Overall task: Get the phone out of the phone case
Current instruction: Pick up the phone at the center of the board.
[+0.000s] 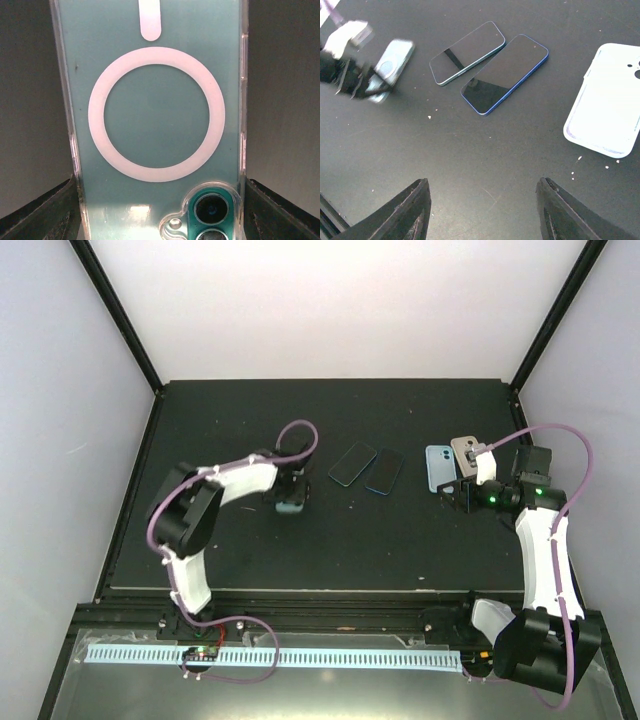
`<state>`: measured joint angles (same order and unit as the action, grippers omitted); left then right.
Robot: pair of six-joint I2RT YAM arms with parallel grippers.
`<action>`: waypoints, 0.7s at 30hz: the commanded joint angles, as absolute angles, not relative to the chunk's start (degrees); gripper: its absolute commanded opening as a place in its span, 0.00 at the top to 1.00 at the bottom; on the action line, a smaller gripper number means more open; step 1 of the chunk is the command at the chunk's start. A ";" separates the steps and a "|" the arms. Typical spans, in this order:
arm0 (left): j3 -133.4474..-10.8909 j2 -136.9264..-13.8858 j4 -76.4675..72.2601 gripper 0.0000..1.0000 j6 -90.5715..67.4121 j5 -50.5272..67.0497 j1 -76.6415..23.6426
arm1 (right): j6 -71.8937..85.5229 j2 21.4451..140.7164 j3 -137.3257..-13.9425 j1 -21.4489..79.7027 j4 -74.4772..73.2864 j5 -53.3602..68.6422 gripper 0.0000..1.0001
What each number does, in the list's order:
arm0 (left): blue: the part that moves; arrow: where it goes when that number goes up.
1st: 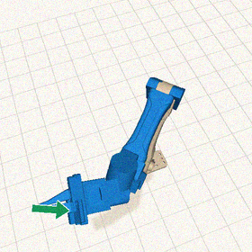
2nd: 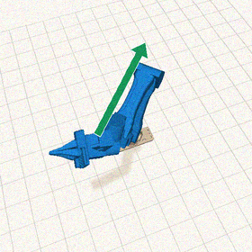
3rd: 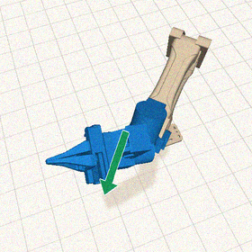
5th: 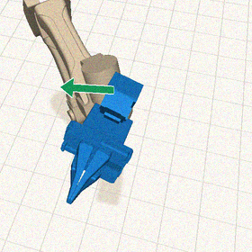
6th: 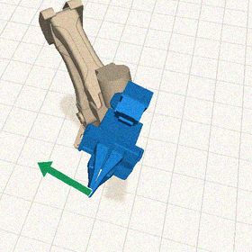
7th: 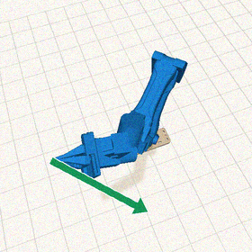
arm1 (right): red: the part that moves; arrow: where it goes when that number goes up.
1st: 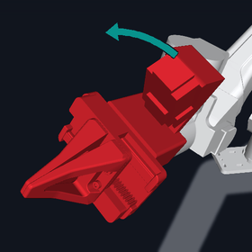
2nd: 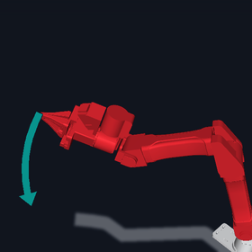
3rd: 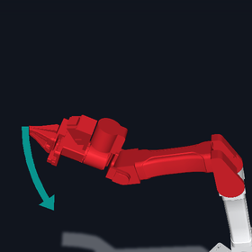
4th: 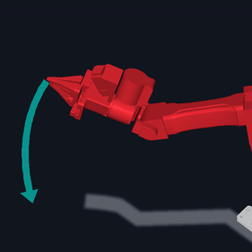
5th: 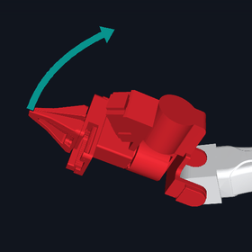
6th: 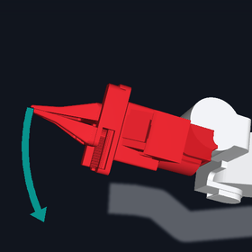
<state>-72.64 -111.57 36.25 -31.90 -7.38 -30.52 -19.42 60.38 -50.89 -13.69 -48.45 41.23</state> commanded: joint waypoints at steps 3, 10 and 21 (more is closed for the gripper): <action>-50.53 -95.03 35.50 0.18 -35.00 -3.11 -35.42 | -20.32 60.45 -51.97 -13.62 -48.16 42.75 0.42; -45.92 -86.61 36.15 0.01 -33.07 -6.86 -35.57 | -20.40 60.54 -51.98 -13.62 -48.12 42.60 0.42; -53.87 -96.55 36.35 0.04 -27.70 -5.94 -35.53 | -19.69 59.51 -51.54 -13.69 -47.29 40.35 0.42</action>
<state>-52.56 -94.83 36.29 -29.65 -6.24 -35.70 -19.49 60.58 -50.89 -13.69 -48.40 41.04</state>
